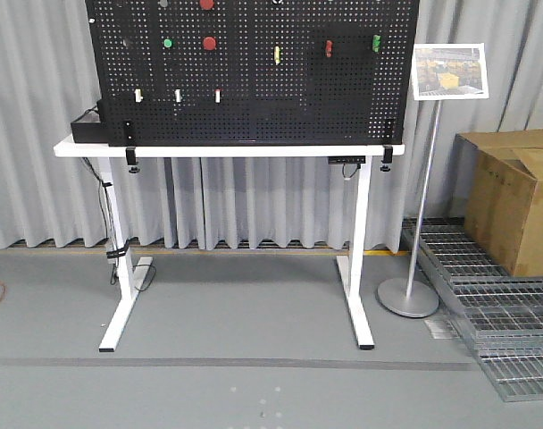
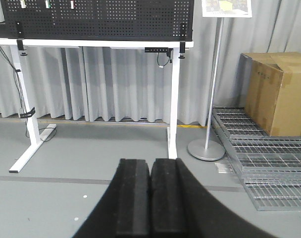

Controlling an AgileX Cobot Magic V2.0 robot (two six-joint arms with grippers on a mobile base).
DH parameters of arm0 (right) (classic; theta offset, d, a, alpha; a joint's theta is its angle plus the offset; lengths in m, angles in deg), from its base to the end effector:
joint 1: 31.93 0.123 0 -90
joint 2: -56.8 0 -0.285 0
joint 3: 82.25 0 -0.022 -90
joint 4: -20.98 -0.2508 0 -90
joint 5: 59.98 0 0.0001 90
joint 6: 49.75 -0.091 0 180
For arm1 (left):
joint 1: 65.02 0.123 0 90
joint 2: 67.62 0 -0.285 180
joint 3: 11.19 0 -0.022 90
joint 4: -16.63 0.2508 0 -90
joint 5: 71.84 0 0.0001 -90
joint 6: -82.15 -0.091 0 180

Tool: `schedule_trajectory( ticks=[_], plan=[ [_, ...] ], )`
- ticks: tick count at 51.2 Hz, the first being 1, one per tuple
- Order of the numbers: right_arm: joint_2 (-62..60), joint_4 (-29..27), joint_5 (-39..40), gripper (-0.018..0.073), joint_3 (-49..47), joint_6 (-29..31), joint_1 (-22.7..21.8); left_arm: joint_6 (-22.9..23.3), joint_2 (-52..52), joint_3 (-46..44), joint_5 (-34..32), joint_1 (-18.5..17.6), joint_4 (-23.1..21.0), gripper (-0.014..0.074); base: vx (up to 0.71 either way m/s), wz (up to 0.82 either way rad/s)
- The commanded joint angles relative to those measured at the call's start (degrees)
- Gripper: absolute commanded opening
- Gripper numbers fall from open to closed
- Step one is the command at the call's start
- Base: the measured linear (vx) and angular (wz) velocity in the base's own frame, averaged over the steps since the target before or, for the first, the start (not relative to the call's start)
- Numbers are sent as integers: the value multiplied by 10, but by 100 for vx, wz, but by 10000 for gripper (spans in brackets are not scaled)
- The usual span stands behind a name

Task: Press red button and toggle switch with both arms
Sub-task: 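Drive the base forward up to the black pegboard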

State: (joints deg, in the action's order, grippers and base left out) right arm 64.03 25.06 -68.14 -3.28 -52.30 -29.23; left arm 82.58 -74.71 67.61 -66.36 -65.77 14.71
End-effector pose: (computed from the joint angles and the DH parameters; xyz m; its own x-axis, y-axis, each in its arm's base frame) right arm 0.0568 0.0017 0.1905 -0.0746 -0.0295 -0.9968 -0.0390 0.9989 -0.0267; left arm 0.0567 -0.0010 0.1958 -0.0245 -0.0405 -0.9989 0.0153 0.9990 -0.0409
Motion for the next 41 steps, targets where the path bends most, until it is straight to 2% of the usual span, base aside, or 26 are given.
schedule_trajectory(
  ticks=[1,41],
  plan=[
    [-9,2,45,-3,7,3,-1,1,9,19,-48,1,-4,2,1,0],
    [-10,2,43,-3,7,3,-1,1,9,19,-48,1,-4,2,5,0]
  ],
)
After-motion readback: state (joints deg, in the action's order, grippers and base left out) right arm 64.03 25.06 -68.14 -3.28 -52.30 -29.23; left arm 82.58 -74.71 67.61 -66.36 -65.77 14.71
